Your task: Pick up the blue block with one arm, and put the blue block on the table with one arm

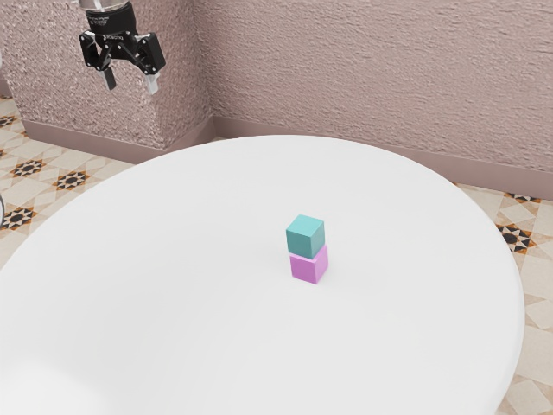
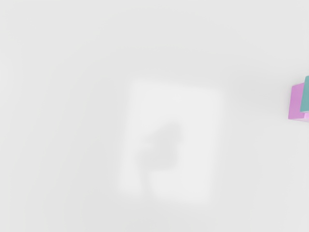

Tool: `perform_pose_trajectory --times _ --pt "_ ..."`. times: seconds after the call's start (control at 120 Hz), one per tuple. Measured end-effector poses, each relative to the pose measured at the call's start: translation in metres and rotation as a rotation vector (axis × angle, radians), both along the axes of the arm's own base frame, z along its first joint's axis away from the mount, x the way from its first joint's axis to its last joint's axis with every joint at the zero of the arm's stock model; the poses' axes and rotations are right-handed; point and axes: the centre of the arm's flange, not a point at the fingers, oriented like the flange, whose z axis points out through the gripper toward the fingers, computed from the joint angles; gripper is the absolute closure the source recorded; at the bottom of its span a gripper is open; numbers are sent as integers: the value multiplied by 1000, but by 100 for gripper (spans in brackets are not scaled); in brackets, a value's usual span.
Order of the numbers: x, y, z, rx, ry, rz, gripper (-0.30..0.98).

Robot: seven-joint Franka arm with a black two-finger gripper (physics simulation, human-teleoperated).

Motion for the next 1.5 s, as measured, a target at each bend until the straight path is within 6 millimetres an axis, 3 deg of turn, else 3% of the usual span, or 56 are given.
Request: perform_pose_trajectory --times 0.142,0.225,0.292,0.375,0.467,0.55,0.65,0.683,0.808,0.908,0.967,1.058,1.125,1.267,1.5 --pt "-2 -1 5 3 -11 -2 0" --pt "-49 -9 106 30 -215 -23 0" --pt "-75 -40 146 13 -304 -95 0" --pt "-79 -75 153 -14 -323 -177 0" --pt "-74 -87 149 -39 -319 -211 0" --pt "-50 -85 105 -66 -223 -210 0" --pt "-7 -55 -27 -77 -6 -144 0" --pt "2 -53 -58 -62 31 -139 0" --pt "51 -82 -155 -21 74 -181 0" --pt "67 -97 -206 -12 76 -205 0" --pt "74 -111 -222 -14 49 -222 0" --pt "107 -130 -236 -23 -2 -226 0" --pt "118 -144 -255 -42 0 -230 0" --pt "118 -191 -266 -99 4 -276 0" --pt "119 -209 -284 -117 21 -367 0"
